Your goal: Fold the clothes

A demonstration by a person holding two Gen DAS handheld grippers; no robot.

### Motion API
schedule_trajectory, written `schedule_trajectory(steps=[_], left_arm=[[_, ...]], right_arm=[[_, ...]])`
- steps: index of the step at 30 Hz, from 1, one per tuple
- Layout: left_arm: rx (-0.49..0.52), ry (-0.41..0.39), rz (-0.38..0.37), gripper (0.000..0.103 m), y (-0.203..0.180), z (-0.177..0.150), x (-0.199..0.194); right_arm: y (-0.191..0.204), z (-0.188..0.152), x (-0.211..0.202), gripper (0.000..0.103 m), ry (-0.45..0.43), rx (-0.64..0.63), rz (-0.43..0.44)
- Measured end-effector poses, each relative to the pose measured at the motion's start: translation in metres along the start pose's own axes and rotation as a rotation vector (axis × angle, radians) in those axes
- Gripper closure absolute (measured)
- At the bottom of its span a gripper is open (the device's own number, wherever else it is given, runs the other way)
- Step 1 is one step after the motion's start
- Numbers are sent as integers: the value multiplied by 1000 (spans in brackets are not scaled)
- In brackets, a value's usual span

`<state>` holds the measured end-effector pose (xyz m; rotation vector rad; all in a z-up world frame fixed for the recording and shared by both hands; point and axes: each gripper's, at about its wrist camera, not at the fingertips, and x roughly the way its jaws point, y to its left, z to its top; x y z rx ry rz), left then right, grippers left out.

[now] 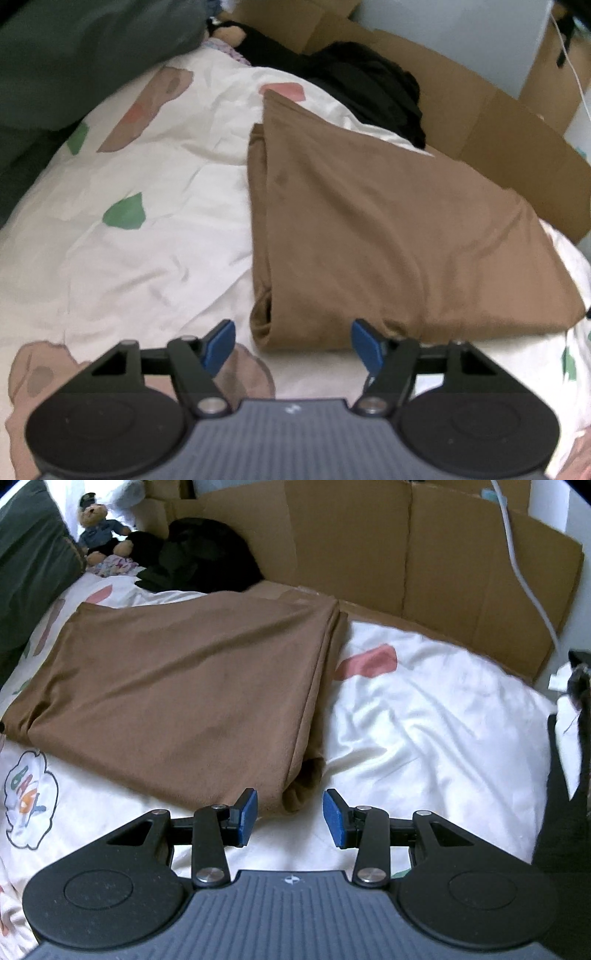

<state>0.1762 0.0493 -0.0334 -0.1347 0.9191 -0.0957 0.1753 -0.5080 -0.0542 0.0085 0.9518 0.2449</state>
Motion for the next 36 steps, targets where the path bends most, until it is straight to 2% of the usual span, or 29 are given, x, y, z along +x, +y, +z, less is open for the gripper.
schedule_trajectory(steps=[3, 6, 8, 12, 15, 19, 22, 23, 25, 26, 27, 32, 36], left_arm=[[-13, 6, -1, 37, 3, -3, 3], [-10, 6, -14, 52, 5, -4, 4], [-8, 5, -21, 57, 6, -2, 4], [27, -9, -11, 57, 5, 0, 3], [7, -27, -28, 57, 6, 1, 1], [3, -8, -57, 60, 5, 3, 5], [9, 16, -62, 85, 6, 5, 9], [8, 19, -60, 89, 8, 5, 9], [-5, 27, -65, 92, 12, 7, 8], [-7, 29, -65, 93, 13, 8, 8], [-4, 34, -62, 94, 14, 10, 6], [16, 26, -70, 96, 17, 20, -9], [-7, 21, -67, 96, 25, 23, -14]], right_arm=[[4, 0, 6, 59, 8, -21, -3], [5, -1, 10, 59, 12, -29, 0], [4, -1, 12, 59, 15, -27, 3], [1, -3, 14, 59, 25, -29, 4], [0, -4, 14, 59, 25, -29, 8], [0, -3, 14, 60, 18, -22, 49], [3, -2, 16, 61, 17, -31, 61], [5, -2, 17, 61, 16, -39, 66], [8, -2, 20, 75, 18, -47, 72], [10, -2, 22, 87, 28, -58, 68], [12, -2, 24, 91, 35, -70, 61], [3, 0, 20, 94, 30, -43, 79], [-4, 2, 11, 95, 16, -36, 94]])
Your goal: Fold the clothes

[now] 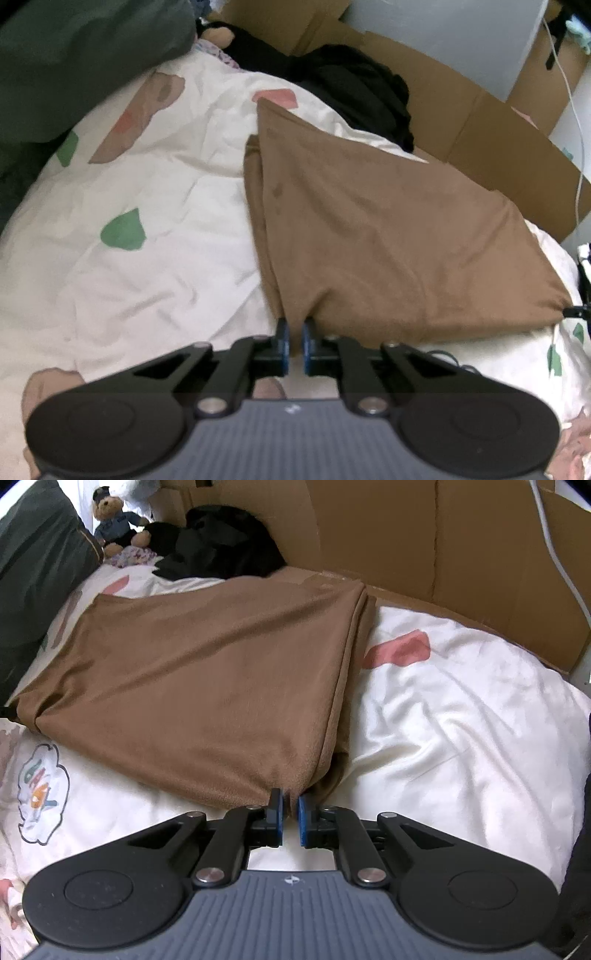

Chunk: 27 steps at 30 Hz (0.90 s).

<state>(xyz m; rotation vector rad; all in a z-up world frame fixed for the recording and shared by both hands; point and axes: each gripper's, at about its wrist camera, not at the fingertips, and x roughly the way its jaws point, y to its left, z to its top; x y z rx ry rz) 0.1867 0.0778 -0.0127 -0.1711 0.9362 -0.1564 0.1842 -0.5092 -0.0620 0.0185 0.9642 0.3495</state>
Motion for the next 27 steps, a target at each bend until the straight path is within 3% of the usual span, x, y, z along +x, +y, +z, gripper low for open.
schedule_trajectory(steps=[10, 15, 27], left_arm=[[-15, 23, -11, 97, 12, -3, 5], [68, 6, -12, 97, 8, 3, -4], [84, 36, 12, 98, 11, 3, -5]], right_arm=[[-12, -2, 3, 97, 34, 5, -6], [-10, 0, 0, 97, 31, -40, -15], [-16, 10, -7, 98, 51, -30, -32]])
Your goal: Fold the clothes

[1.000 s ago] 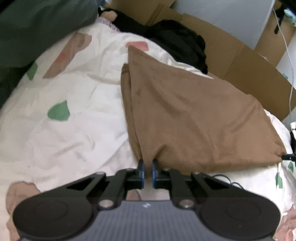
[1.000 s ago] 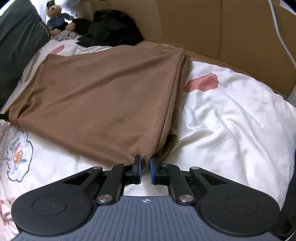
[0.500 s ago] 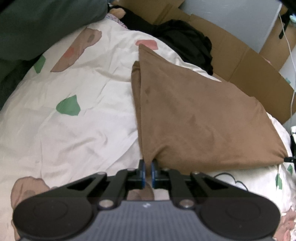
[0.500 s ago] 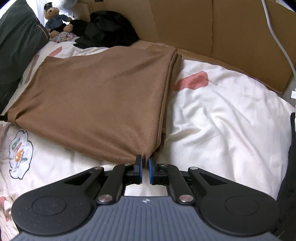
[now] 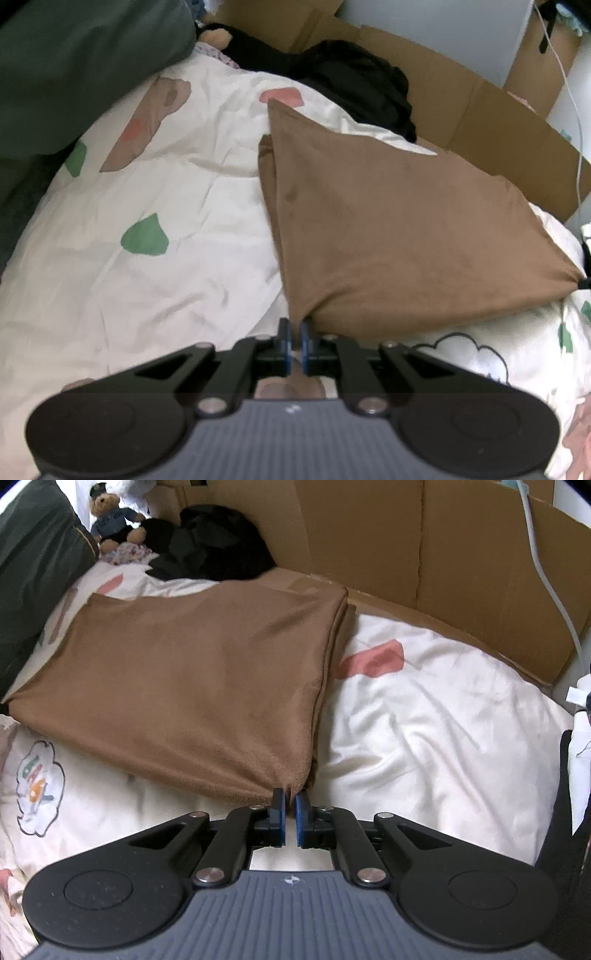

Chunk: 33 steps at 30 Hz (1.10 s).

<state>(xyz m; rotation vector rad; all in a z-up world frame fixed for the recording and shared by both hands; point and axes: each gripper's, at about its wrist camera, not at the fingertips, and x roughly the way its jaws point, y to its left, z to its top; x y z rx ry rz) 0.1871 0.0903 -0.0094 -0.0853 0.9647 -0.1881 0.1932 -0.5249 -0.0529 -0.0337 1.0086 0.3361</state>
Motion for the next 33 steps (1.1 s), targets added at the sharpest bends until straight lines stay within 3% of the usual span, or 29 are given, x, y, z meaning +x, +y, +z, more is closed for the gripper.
schedule_trajectory(steps=[4, 6, 10, 12, 14, 16, 20, 25, 33], left_arm=[[-11, 12, -2, 96, 2, -4, 2], [-35, 22, -4, 88, 6, -7, 1], [-102, 7, -9, 83, 18, -14, -6], [-129, 0, -7, 61, 21, -17, -9], [-151, -9, -6, 51, 20, -20, -11], [-164, -16, -32, 50, 16, -22, -12], [-183, -14, -72, 48, 6, -24, -11], [-293, -19, -156, 48, 4, -32, -5], [-491, -59, -201, 49, 16, -48, 11]], right_arm=[[2, -7, 6, 97, 23, -3, 14], [2, -10, 9, 97, 41, 5, 8], [-3, -16, 7, 94, 53, 25, -24], [-7, -19, 4, 94, 46, 47, -27], [-7, -20, 0, 93, 39, 56, -22], [-6, -21, -3, 91, 30, 71, -10], [-2, -24, -10, 68, -3, 113, 31], [-1, -30, -13, 66, -30, 172, 65], [-9, -45, -4, 66, -81, 386, 109]])
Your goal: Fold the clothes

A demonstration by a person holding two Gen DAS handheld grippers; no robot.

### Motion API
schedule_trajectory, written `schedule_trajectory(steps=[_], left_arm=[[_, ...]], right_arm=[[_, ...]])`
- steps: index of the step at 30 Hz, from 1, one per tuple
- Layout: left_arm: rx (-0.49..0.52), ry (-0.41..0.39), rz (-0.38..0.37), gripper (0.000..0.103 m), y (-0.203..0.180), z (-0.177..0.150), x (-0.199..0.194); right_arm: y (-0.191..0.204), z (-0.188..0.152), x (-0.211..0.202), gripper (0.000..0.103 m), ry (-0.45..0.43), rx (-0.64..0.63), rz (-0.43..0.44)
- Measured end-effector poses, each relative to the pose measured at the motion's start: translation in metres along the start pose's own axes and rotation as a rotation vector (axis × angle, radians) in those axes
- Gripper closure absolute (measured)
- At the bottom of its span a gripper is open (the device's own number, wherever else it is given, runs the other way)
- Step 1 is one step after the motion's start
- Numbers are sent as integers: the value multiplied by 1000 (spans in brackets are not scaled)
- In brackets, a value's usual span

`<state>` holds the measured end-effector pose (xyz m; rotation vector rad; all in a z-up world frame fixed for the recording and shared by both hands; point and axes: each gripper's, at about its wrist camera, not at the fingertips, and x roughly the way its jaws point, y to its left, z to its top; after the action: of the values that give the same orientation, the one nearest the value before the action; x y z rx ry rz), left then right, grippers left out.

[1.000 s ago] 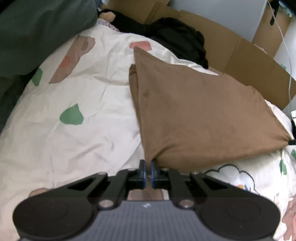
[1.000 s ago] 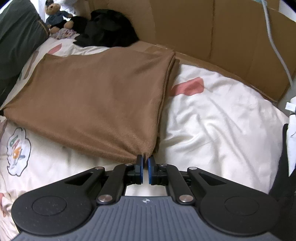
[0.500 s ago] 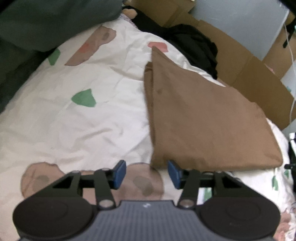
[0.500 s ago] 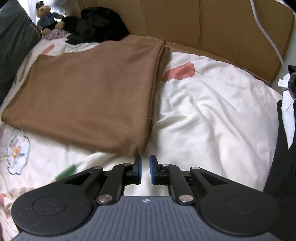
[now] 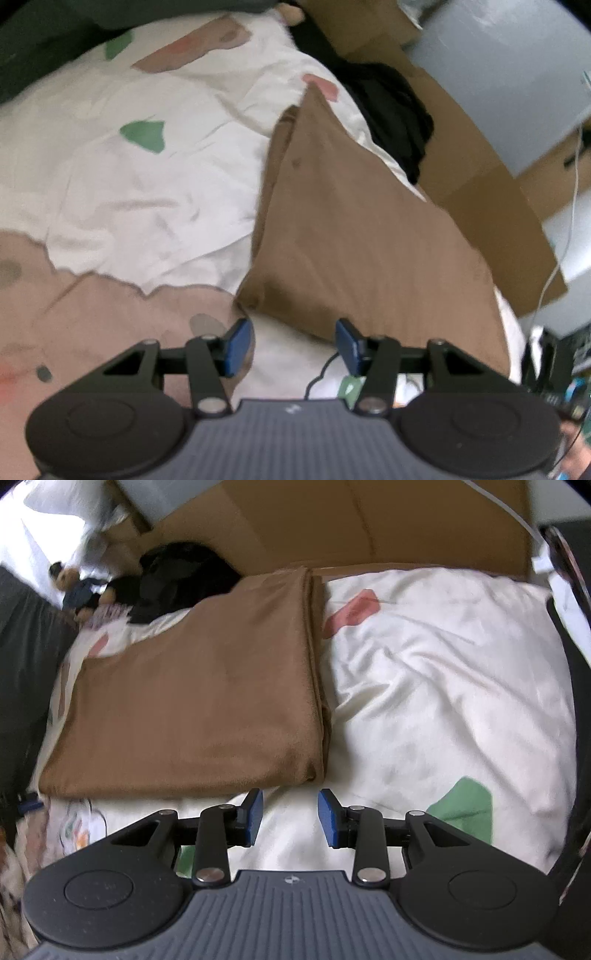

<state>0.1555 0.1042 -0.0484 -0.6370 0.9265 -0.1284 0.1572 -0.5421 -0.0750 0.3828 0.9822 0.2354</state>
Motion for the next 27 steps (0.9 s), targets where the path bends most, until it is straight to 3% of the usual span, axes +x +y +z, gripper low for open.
schedule_trajectory(steps=[11, 19, 27], left_arm=[[-129, -17, -48, 50, 3, -11, 15], [-190, -35, -63, 50, 6, -13, 23], [-242, -52, -95, 50, 10, -6, 32]], right_arm=[[9, -8, 15, 66, -24, 88, 18], [2, -18, 26, 66, -25, 228, 35], [-2, -8, 32, 66, -61, 306, 70]])
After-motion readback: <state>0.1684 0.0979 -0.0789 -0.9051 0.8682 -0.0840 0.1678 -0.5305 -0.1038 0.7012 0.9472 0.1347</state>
